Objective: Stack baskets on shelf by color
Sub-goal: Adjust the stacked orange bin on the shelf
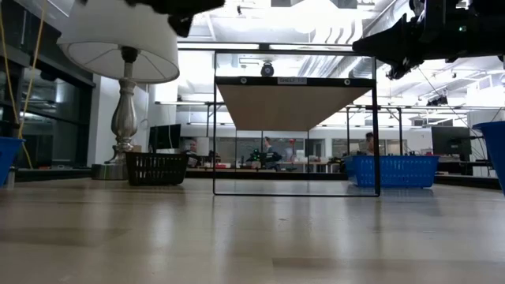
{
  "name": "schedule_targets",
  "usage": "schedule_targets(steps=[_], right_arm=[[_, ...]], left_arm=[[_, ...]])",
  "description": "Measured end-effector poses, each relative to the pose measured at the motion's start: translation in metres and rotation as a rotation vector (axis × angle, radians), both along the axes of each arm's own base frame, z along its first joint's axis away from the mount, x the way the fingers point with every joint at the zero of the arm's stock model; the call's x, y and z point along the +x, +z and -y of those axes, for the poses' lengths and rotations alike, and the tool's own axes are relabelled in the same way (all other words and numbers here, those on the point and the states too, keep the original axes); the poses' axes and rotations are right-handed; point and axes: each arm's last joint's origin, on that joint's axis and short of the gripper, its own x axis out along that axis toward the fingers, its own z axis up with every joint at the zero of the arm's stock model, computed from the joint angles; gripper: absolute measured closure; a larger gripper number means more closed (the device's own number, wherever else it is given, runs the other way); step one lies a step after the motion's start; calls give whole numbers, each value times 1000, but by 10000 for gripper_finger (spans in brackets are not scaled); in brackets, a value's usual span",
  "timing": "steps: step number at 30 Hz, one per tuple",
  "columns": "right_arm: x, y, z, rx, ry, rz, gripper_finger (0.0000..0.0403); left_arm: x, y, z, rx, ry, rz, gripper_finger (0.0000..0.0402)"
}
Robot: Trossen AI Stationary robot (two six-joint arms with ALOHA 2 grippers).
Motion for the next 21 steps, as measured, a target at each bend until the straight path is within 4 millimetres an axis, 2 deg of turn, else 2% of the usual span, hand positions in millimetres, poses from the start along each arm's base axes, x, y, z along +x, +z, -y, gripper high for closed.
schedule_targets(steps=[5, 9, 13, 18, 21], right_arm=[[0, 1, 0, 18, 13, 16, 403], [0, 2, 0, 17, 17, 23, 402], [0, 4, 0, 20, 17, 49, 402], [0, 8, 0, 54, 10, 84, 402], [3, 18, 0, 103, 8, 97, 396]], left_arm=[[-29, -35, 8, -1, 66, 296, 401], [-52, -49, 3, -38, 120, 434, 401], [-63, -59, -1, -73, 97, 422, 401], [-64, -64, -1, -77, 63, 354, 401], [-64, -65, -1, -77, 54, 341, 401]])
